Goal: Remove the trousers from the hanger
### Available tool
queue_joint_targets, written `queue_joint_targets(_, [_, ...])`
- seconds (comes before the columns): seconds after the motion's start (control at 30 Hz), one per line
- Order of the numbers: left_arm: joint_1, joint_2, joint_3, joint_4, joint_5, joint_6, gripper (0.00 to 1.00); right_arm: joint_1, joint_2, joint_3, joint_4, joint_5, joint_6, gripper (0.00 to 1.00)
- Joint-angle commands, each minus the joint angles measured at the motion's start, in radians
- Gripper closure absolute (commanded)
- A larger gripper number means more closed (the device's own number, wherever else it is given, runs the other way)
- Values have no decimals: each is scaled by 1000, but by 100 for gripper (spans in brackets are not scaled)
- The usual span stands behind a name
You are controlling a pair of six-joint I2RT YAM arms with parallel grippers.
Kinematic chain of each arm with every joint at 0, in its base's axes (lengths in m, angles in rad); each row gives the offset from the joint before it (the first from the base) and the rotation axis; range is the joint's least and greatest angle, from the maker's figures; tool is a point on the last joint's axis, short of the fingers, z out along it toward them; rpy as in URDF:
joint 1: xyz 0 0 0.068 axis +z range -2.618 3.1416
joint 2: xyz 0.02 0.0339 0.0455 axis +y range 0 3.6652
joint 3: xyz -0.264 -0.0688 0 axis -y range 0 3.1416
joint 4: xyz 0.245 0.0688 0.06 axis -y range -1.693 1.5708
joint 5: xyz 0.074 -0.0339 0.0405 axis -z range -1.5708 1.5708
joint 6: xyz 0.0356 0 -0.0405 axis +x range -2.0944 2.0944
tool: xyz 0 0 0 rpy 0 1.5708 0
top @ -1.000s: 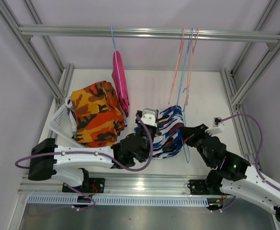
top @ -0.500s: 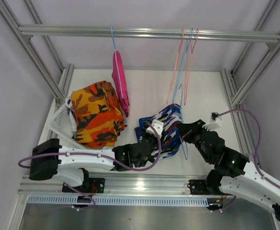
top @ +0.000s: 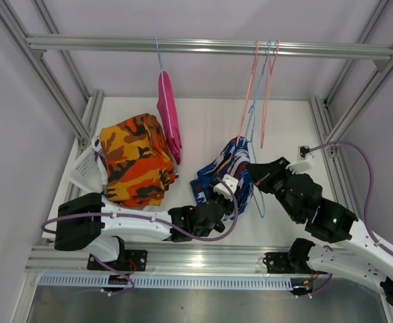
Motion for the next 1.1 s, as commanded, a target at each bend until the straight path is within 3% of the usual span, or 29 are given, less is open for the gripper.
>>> queue_joint_targets(0.0, [-8, 0, 18, 43, 49, -44, 48, 8, -8, 70, 98, 27, -16, 100])
queue_joint_targets(0.3, [-45, -23, 31, 30, 72, -79, 45, 9, 4, 39, 122, 20, -11, 100])
queue_joint_targets(0.5, [-50, 36, 110, -61, -12, -74, 46, 9, -15, 37, 122, 5, -15, 100])
queue_joint_targets(0.87, [2, 109, 155, -115, -46, -122, 51, 40, -11, 115, 135, -17, -106, 100])
queue_joint_targets(1.07, [39, 70, 101, -117, -48, -136, 53, 65, -5, 148, 107, -9, -134, 100])
